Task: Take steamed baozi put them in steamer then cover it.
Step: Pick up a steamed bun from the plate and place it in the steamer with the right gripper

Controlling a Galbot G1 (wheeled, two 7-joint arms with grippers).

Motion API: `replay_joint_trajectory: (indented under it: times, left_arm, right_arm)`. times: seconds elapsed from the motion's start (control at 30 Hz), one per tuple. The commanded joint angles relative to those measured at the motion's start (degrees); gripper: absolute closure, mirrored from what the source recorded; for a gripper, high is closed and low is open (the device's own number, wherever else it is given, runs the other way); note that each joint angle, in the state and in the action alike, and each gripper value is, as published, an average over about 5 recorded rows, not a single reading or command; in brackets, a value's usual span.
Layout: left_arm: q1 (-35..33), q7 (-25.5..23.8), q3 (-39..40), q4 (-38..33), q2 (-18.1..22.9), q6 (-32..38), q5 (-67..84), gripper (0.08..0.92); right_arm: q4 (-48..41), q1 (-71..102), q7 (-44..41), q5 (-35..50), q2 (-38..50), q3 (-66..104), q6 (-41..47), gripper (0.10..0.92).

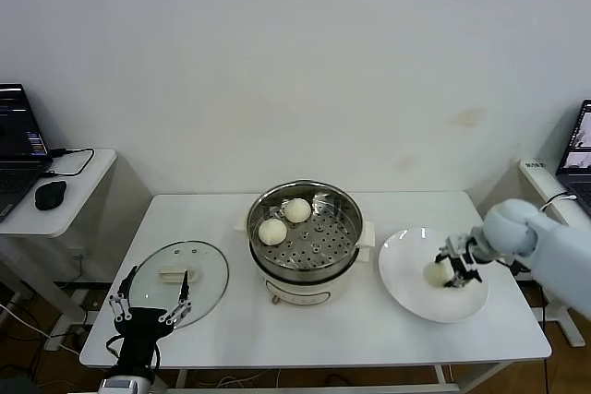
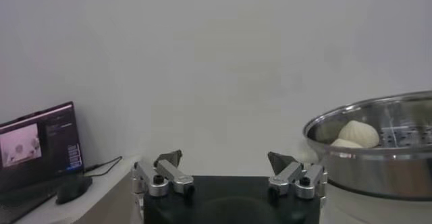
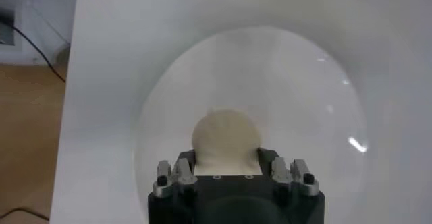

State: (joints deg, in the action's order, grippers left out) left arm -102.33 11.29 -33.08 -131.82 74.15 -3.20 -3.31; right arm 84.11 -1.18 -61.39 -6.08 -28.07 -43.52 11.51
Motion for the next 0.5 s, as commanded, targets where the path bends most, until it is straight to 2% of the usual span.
replay_joint_trajectory:
  times: [0.03,0.27,0.5]
  left_arm:
    - [0.0,-0.1,0.1,0.1,-0.2,0.0,0.1,0.177]
    - [0.3,0.0,0.0,-0.1,-0.4,0.0,0.4,0.177]
    - [0.8,0.0,-0.3,0.1,-0.3,0.0,0.5,0.177]
  right_arm:
    - [0.1,-17.7,-1.6,6.3,-0.5,-5.6,0.2,0.448]
    - [-1.1,-35.4,-0.5,12.5,-9.6,-16.1,0.6,0.448]
    - [-0.6,-38.5,2.5,16.5,-21.1,-20.9,-0.2,0.448]
